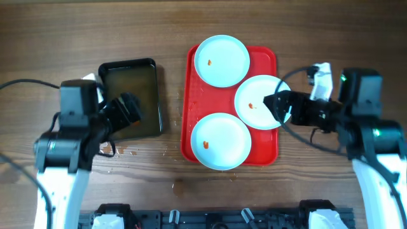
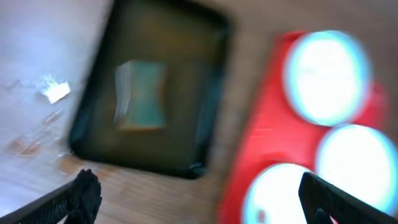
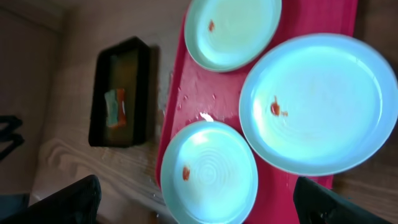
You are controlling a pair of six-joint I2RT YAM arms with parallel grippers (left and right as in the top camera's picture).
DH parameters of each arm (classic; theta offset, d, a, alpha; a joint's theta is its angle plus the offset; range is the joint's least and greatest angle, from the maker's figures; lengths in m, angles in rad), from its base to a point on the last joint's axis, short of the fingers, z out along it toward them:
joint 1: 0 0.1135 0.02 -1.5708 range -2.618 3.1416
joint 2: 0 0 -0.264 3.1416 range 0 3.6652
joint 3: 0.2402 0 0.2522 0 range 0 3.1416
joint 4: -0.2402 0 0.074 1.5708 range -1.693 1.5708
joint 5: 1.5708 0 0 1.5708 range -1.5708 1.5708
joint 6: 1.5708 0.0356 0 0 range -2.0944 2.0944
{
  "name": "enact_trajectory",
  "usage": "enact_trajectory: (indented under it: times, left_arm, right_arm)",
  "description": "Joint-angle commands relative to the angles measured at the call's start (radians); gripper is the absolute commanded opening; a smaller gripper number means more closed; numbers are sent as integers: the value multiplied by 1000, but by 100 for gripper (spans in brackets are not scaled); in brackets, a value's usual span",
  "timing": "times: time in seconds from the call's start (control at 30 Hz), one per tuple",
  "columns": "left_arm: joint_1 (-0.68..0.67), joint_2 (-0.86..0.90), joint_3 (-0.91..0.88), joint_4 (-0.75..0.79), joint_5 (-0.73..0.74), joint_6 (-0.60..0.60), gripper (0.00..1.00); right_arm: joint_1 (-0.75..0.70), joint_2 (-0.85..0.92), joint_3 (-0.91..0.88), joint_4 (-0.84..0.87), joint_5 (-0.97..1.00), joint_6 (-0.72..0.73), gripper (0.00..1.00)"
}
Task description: Clean dirty plates on tray and stack at the side
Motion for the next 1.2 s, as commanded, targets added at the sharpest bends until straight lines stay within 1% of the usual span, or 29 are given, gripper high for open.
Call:
enact_trajectory:
  times: [0.0, 0.03, 0.1, 0.17, 0.2, 0.23, 0.33, 0.4, 0.43, 0.47, 0.5, 0.63, 0.8, 0.83, 0.87, 0.9, 0.97, 1.0, 1.07, 1.13, 1.17]
  left_arm:
    - [8, 149, -42, 28, -164, -86, 90]
    - [8, 189, -49, 53, -170, -82, 85]
    - [8, 295, -57, 118, -218, -79, 82]
    - [8, 385, -57, 162, -218, -64, 78]
    - [8, 471, -57, 195, -191, -20, 69]
    - [8, 552, -57, 228, -158, 21, 57]
    - [8, 629, -57, 270, -155, 34, 50]
    - [8, 661, -57, 304, -143, 61, 37]
    - [8, 679, -57, 325, -137, 79, 30]
    - [8, 691, -57, 335, -137, 84, 19]
    - [8, 704, -57, 345, -137, 84, 4]
    - [8, 727, -57, 349, -137, 84, 4]
    - [6, 628, -34, 282, -137, 107, 4]
    - [6, 600, -34, 277, -137, 106, 11]
    - [6, 578, -34, 274, -137, 106, 29]
    - [6, 560, -34, 273, -138, 106, 40]
    - [6, 558, -35, 275, -164, 106, 49]
    - [6, 567, -36, 278, -188, 106, 53]
    - [6, 590, -51, 304, -220, 106, 54]
    - [6, 627, -84, 361, -227, 106, 52]
    - [6, 648, -101, 386, -224, 106, 47]
  right_arm:
    - [3, 35, 16, -16, -36, -42, 91]
    - [3, 36, 16, -22, -35, -45, 90]
    - [3, 33, 16, -39, -36, -45, 86]
    - [5, 31, 16, -68, -35, -54, 81]
    - [18, 31, 16, -105, -26, -84, 76]
    - [48, 31, 15, -137, 9, -101, 74]
    - [114, 31, 13, -143, 80, -100, 74]
    - [172, 31, 8, -124, 118, -90, 74]
    - [200, 31, 2, -111, 129, -66, 73]
    - [224, 31, -3, -102, 144, -35, 73]
    - [251, 33, -7, -94, 157, -17, 73]
    - [321, 35, -18, -63, 184, 18, 73]
    - [330, 35, -18, -46, 223, 46, 73]
    - [330, 35, -18, -42, 225, 46, 73]
    - [330, 35, -18, -40, 224, 47, 73]
    - [330, 35, -18, -37, 225, 58, 73]
    - [330, 35, -18, -35, 224, 63, 73]
    - [330, 35, -18, -36, 224, 63, 73]
    - [330, 35, -18, -39, 224, 63, 73]
    - [330, 35, -18, -39, 224, 64, 73]
    - [330, 35, -18, -39, 224, 64, 73]
